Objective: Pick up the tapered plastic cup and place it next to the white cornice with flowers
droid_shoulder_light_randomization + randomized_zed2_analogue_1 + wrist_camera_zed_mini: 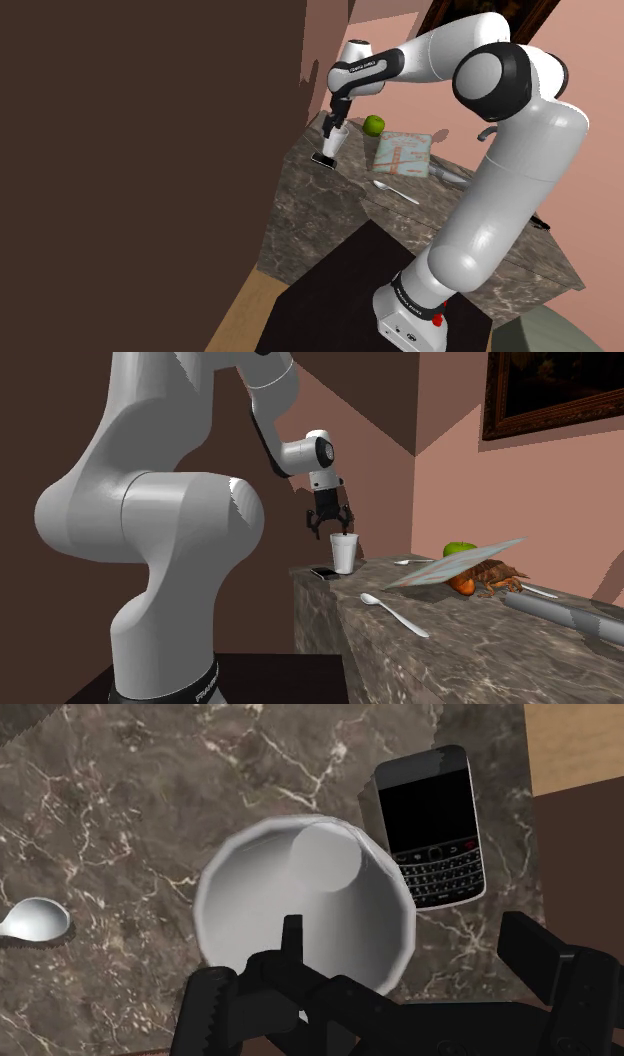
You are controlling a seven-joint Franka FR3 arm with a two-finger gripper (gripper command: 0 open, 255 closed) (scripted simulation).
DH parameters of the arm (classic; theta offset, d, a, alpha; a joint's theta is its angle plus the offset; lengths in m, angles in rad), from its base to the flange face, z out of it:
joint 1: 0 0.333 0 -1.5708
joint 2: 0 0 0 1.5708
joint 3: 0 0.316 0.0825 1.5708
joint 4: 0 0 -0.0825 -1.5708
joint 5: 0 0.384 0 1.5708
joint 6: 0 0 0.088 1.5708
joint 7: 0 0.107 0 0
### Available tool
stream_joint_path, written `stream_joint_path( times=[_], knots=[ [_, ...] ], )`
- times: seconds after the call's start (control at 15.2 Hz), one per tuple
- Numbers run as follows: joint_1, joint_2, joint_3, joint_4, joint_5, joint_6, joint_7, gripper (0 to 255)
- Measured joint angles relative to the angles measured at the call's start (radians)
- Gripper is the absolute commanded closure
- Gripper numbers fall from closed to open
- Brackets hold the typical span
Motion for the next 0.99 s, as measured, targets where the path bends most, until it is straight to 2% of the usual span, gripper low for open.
stream_joint_path(
  times=[0.26,0.66,0.73,0.99],
  knots=[
    [-0.006,0.029,0.000,-0.020,0.008,0.048,-0.006,0],
    [-0.007,0.034,0.000,-0.021,0.010,0.055,-0.007,0],
    [-0.007,0.034,0.000,-0.021,0.010,0.055,-0.007,255],
    [-0.007,0.033,0.000,-0.021,0.009,0.055,-0.007,255]
  ],
)
